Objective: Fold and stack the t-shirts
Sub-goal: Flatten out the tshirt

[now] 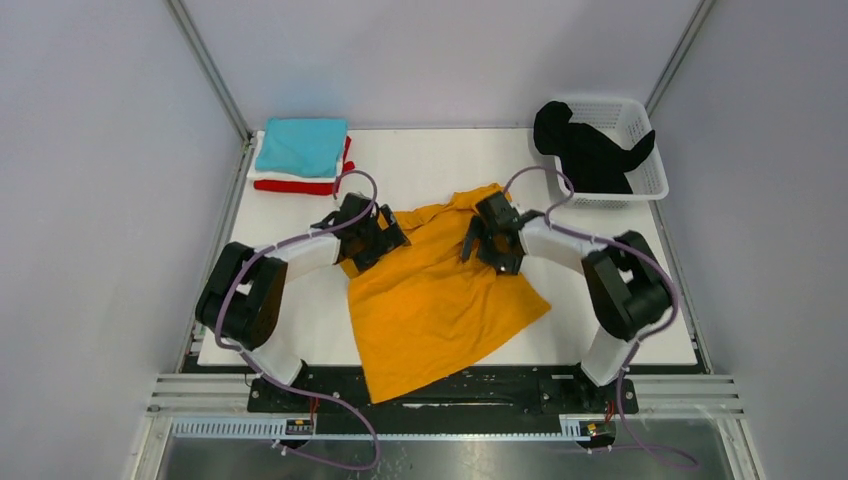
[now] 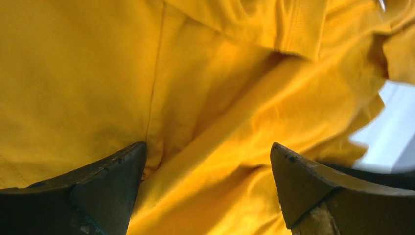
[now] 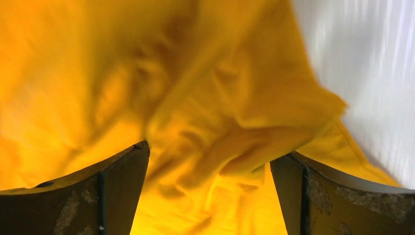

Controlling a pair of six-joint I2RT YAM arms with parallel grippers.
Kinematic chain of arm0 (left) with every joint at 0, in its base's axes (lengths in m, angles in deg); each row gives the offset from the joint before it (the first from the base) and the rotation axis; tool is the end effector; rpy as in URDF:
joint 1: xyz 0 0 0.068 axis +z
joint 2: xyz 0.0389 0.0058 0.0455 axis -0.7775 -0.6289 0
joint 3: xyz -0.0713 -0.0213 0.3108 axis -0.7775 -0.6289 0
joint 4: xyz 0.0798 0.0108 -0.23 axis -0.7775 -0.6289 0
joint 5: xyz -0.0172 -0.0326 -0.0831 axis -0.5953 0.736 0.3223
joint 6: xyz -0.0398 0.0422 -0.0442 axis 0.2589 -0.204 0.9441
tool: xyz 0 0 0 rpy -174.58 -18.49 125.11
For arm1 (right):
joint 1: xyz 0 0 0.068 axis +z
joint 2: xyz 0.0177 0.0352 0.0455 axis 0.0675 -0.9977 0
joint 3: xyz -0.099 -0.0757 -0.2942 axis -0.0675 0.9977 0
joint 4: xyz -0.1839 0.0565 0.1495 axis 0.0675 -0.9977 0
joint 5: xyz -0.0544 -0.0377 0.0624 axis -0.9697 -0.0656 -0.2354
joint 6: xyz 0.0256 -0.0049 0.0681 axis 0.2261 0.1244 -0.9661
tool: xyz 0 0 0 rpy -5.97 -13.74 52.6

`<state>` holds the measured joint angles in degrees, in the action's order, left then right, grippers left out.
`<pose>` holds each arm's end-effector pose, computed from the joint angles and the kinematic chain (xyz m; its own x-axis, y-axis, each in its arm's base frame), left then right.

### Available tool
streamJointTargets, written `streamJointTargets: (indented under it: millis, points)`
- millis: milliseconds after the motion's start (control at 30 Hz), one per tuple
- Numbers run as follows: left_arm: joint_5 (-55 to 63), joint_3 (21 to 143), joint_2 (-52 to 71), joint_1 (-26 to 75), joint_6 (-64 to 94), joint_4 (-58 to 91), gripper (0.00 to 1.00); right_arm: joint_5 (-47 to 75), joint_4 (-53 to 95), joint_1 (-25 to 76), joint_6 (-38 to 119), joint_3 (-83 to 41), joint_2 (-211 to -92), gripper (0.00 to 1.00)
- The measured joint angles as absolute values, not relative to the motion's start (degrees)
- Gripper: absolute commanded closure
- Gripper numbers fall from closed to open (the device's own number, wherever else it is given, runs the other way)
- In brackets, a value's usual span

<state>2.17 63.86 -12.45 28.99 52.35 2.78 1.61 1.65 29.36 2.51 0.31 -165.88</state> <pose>0.3154 -0.1349 0.2029 -0.8236 -0.4718 -0.3146 -0.2820 0.8221 -0.4945 0.2742 0.1736 0.2044 -0.8806 0.2620 -0.3949 0.1502 0.9446 0.2919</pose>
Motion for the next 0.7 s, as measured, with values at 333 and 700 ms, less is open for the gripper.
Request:
streamJointTargets:
  millis: [333, 700]
  points:
    - [2.1, 56.6, -7.7, 6.4, 66.6, 10.1, 0.01, 5.1, -12.5, 21.8, 11.3, -49.7, -199.6, 0.0]
    - [-10.7, 64.8, 0.6, 1.1, 62.3, -4.7, 0.01, -0.6, -28.5, 19.4, 23.3, -69.2, -202.0, 0.01]
